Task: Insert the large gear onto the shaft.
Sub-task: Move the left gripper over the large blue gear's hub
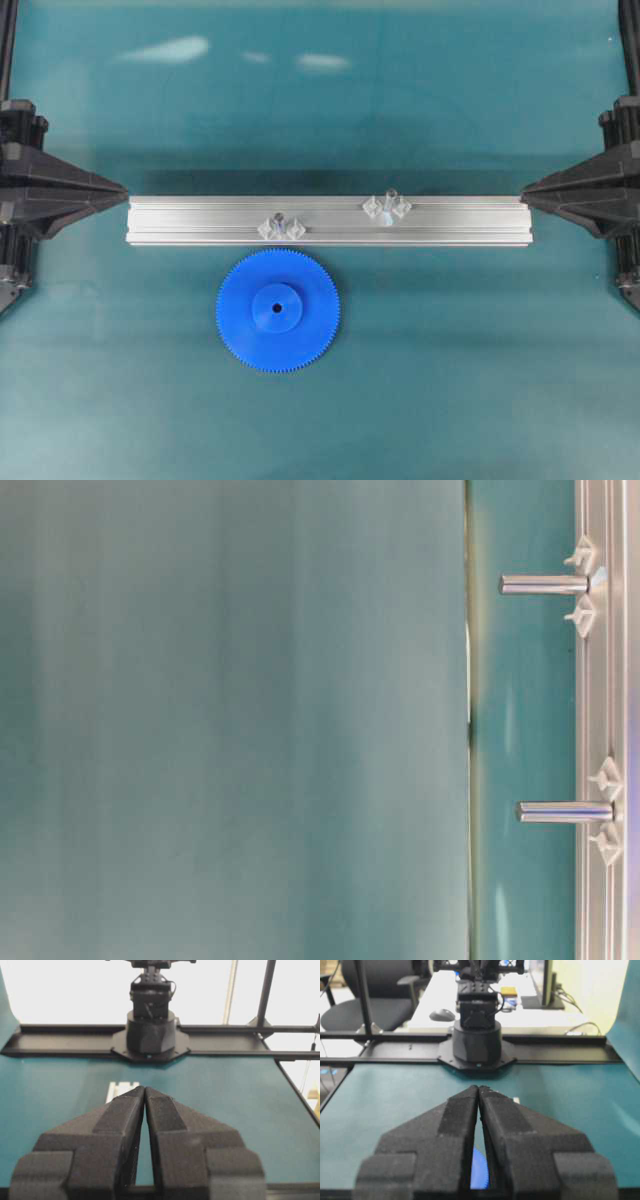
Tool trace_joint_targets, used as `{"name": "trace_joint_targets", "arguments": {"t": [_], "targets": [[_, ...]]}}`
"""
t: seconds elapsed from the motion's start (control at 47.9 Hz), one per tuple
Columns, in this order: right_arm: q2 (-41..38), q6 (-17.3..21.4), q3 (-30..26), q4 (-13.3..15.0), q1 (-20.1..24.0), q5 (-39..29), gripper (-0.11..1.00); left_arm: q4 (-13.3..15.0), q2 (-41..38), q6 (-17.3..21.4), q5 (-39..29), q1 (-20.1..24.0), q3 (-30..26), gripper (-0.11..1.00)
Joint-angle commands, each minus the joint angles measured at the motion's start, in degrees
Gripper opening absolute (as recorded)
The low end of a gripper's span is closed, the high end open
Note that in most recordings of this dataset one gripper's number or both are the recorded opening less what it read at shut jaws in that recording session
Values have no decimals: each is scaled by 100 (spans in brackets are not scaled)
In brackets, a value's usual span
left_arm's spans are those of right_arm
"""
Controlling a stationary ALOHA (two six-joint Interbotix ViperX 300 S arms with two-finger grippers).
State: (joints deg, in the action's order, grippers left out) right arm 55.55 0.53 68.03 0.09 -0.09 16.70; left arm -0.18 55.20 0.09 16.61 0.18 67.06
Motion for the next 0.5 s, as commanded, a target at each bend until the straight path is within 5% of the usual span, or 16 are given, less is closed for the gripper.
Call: {"name": "trace_joint_targets", "arguments": {"t": [0.0, 0.104, 0.271, 0.48], "targets": [[-62, 0, -105, -35, -44, 9, 16, -53, 35, -211, 79, -62, -62, 11], [-62, 79, -70, -229, -44, -290, 27, -62, 62, -448, 44, -79, -35, 9], [-62, 290, -88, -255, -53, -923, 13, -97, 18, -492, -185, -88, -141, 1], [-79, 378, -141, -255, -88, -1266, 12, -97, -229, -475, -888, -114, -448, 1]]}}
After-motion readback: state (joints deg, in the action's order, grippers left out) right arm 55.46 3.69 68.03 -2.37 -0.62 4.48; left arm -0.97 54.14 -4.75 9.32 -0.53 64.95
